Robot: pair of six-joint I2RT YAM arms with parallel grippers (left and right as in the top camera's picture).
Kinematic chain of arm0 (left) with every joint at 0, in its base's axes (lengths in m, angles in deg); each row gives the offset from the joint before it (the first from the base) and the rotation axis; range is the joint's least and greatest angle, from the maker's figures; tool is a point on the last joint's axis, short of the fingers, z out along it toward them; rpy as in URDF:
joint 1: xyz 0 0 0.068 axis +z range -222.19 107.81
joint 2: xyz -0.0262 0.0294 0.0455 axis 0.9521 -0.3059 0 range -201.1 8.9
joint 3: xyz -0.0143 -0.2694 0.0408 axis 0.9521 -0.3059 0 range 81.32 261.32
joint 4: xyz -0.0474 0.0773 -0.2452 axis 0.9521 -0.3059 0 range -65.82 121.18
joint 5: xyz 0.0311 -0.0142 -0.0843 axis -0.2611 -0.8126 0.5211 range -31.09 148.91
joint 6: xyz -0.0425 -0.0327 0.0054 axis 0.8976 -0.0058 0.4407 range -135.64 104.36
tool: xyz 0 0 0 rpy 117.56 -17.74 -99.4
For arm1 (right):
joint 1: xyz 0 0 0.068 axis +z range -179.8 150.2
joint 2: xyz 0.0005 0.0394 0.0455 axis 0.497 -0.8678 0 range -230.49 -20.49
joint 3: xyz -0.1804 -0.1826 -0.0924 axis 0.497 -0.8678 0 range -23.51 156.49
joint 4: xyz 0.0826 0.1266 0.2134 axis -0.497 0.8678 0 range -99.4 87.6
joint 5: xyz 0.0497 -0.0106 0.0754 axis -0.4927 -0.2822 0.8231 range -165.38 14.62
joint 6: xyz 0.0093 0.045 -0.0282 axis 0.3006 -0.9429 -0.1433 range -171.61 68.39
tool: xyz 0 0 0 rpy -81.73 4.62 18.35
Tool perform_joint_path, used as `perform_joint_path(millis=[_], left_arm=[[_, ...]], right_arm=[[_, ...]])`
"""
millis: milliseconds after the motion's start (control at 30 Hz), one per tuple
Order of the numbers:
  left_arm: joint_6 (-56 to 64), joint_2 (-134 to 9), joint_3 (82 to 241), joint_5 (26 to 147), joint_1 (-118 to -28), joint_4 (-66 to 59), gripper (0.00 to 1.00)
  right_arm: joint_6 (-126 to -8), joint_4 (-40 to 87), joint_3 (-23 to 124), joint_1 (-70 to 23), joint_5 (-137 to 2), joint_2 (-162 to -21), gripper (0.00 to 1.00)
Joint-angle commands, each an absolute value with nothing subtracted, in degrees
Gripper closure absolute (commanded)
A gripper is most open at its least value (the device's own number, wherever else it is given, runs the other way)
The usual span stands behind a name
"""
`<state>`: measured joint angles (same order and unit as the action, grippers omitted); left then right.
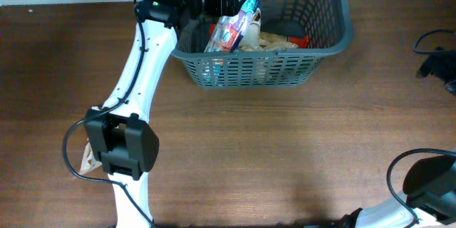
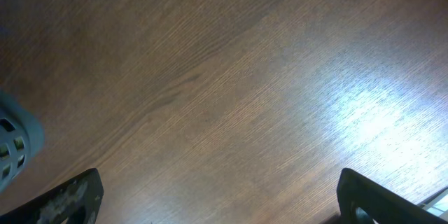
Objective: Pack container
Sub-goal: 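Drop the tissue pack into the basket and withdraw the left arm, then move the left gripper down over the crumpled snack wrapper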
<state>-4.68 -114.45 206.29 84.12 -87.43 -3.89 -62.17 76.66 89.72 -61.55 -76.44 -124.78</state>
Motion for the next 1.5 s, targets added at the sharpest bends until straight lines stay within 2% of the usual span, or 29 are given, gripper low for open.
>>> perform_joint_path(millis=[0, 267, 400, 733, 967, 1167, 1467], left_arm=[[-5.2, -112.6, 213.2, 87.9, -85.6, -3.8, 0.00], [-9.7, -104.2, 224.4, 86.5, -80.9, -13.6, 0.01], [-10.2, -98.6, 225.0, 76.6, -76.7, -25.8, 0.01], [-16.6, -87.7, 225.0, 75.3, -64.1, -49.0, 0.01], [-16.6, -82.8, 224.8, 68.1, -55.4, -65.5, 0.01], [-18.7, -76.4, 216.8, 67.4, -51.9, -65.5, 0.01], [-19.2, -64.4, 184.8, 63.2, -48.7, -63.1, 0.01]], right_arm=[[-62.7, 76.6, 89.6, -61.7, -76.5, -124.1, 0.01], [-62.7, 76.6, 89.6, -61.7, -76.5, -124.1, 0.01], [-62.7, 76.6, 89.6, -61.7, -76.5, -124.1, 0.01], [-62.7, 76.6, 89.6, -61.7, -76.5, -124.1, 0.01], [-62.7, 76.6, 89.6, -61.7, -76.5, -124.1, 0.01], [-62.7, 76.6, 89.6, -61.7, -76.5, -124.1, 0.01], [-62.7, 76.6, 89.6, -61.7, -76.5, -124.1, 0.01]])
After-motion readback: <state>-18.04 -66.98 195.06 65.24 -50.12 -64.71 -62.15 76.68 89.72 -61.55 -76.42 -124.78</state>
